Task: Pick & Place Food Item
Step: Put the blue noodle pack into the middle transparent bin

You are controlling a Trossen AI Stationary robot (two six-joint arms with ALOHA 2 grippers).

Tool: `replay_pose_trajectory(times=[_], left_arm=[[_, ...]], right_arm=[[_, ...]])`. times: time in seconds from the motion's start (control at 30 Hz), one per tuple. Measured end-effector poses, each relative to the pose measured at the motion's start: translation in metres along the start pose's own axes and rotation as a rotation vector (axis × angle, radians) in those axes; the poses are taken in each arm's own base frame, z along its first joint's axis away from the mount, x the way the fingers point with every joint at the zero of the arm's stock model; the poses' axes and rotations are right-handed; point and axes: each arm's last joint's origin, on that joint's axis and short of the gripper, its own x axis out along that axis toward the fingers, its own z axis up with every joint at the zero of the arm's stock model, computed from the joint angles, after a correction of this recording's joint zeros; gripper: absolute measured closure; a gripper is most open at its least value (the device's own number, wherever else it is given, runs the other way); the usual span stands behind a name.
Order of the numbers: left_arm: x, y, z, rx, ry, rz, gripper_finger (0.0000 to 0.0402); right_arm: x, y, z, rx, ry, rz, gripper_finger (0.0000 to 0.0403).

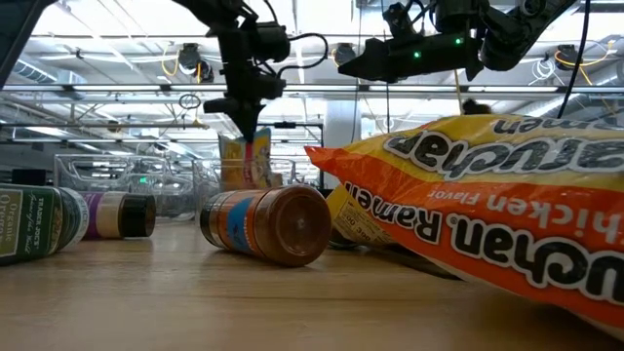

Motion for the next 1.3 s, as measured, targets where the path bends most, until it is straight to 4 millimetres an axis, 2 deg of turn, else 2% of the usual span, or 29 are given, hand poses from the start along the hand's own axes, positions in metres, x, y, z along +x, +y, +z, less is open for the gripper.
replay_pose_trajectory(times=[0.73,1.17,1.3], left_arm=[[0.034,0.0,0.004,0.032,0.031,-0.06,0.0399],[0.034,0.004,0.004,0.013,-0.001,-0.045,0.0397],[0.034,0.007,0.006,-0.023,-0.014,-0.011,0.0375]], right_arm=[[0.0,0.0,0.0,0.0,0.0,0.0,0.0208],[0.0,0.0,0.0,0.0,0.0,0.0,0.0213],[0.0,0.0,0.0,0.0,0.0,0.0,0.0212]])
